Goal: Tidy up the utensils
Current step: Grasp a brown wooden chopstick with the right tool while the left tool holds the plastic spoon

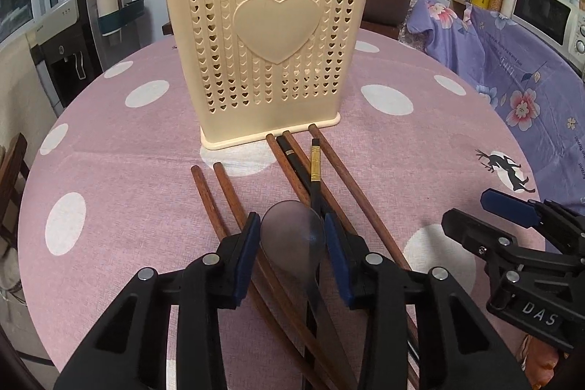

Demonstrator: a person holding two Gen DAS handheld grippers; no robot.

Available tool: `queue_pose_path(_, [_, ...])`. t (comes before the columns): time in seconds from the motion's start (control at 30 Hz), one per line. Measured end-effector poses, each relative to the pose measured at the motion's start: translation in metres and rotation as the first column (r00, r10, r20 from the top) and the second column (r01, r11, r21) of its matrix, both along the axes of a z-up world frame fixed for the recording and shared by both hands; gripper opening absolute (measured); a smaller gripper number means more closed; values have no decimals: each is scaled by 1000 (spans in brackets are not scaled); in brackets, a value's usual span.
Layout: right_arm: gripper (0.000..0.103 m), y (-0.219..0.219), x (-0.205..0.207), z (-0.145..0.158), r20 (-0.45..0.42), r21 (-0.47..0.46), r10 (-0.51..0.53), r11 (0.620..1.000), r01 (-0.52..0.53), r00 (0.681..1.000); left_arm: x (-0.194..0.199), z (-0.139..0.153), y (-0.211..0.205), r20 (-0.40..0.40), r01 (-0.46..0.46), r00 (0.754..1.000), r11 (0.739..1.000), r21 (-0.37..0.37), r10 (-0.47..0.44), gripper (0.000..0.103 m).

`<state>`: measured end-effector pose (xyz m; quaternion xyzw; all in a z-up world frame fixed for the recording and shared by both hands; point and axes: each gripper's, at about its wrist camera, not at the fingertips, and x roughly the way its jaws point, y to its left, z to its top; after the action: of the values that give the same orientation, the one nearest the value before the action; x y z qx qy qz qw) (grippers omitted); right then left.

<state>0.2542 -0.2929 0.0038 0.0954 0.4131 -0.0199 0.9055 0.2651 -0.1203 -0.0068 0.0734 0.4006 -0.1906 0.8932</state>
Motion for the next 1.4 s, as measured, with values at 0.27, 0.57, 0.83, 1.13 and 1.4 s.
queue_pose_path(0.27, [59,7,7,1,-8,5,21,1000,-21,1000,-3,7,10,-2,-12,1000,998,-65,12,37])
queue_pose_path(0.57, [48,30,46,-2,-80,28,111,994,-109,991,-6,38,42,55,-75,995,981,-177,86,37])
queue_pose_path(0.83, [30,52,79,-9,-142,-53,123,990,-131,982,-3,43,54,55,-97,992,972,-214,111,37])
queue_pose_path(1.13, [19,65,116,-8,-178,-81,91,991,-107,980,-1,52,58,77,-101,990,968,-231,122,37])
queue_pose_path(1.4, [8,57,116,-5,-172,-44,73,996,-82,982,1,61,66,96,-113,986,965,-237,139,37])
